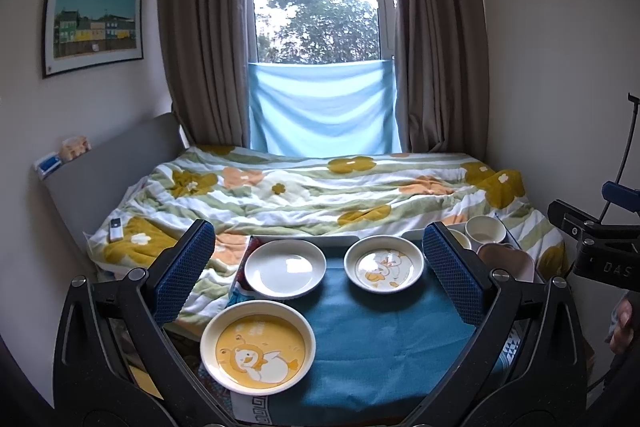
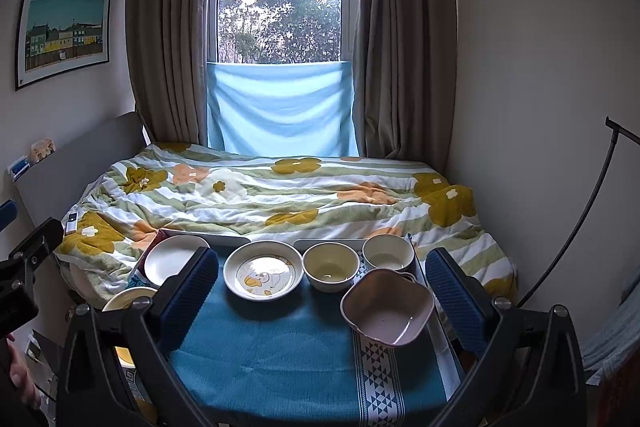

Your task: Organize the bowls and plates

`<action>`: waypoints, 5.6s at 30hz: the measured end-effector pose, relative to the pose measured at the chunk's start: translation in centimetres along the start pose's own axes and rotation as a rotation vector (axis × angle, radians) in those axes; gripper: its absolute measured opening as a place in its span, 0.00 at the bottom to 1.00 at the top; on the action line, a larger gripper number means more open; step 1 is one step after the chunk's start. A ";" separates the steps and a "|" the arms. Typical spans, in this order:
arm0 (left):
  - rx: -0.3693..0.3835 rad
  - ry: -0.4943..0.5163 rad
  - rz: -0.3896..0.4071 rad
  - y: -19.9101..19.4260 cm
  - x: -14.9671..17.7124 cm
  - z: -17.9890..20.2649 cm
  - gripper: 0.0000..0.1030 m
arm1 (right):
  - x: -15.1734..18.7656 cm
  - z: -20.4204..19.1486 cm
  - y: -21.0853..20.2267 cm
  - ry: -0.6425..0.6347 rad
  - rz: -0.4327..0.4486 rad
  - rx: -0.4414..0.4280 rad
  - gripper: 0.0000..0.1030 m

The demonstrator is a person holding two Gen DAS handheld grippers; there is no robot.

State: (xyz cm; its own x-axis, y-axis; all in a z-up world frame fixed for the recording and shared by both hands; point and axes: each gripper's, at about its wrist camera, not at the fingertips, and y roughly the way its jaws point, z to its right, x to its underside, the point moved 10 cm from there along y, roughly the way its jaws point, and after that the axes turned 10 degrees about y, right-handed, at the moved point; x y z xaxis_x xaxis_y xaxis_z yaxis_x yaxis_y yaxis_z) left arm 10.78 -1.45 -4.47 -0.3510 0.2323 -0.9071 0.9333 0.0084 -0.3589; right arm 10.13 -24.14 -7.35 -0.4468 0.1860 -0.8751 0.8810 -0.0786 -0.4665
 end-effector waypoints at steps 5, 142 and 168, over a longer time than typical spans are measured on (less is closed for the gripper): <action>0.005 0.001 -0.005 0.3 -0.1 0.2 1.00 | -0.2 0.2 0.3 0.004 0.000 0.002 1.00; 0.281 -0.135 -0.684 17.6 28.2 -10.3 0.16 | 24.3 -21.3 23.2 -0.188 -0.713 -0.441 0.15; 0.507 0.050 -0.581 18.7 23.6 18.7 0.16 | 23.2 7.6 19.6 0.025 -0.555 -0.161 0.14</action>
State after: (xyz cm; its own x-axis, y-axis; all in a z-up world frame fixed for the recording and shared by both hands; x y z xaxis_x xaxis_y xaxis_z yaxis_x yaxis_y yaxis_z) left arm 18.50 -13.96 -36.68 -0.7585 0.3709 -0.5359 0.4475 -0.3014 -0.8420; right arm 15.88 -28.86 -37.77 -0.8467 0.1803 -0.5006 0.5291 0.1876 -0.8275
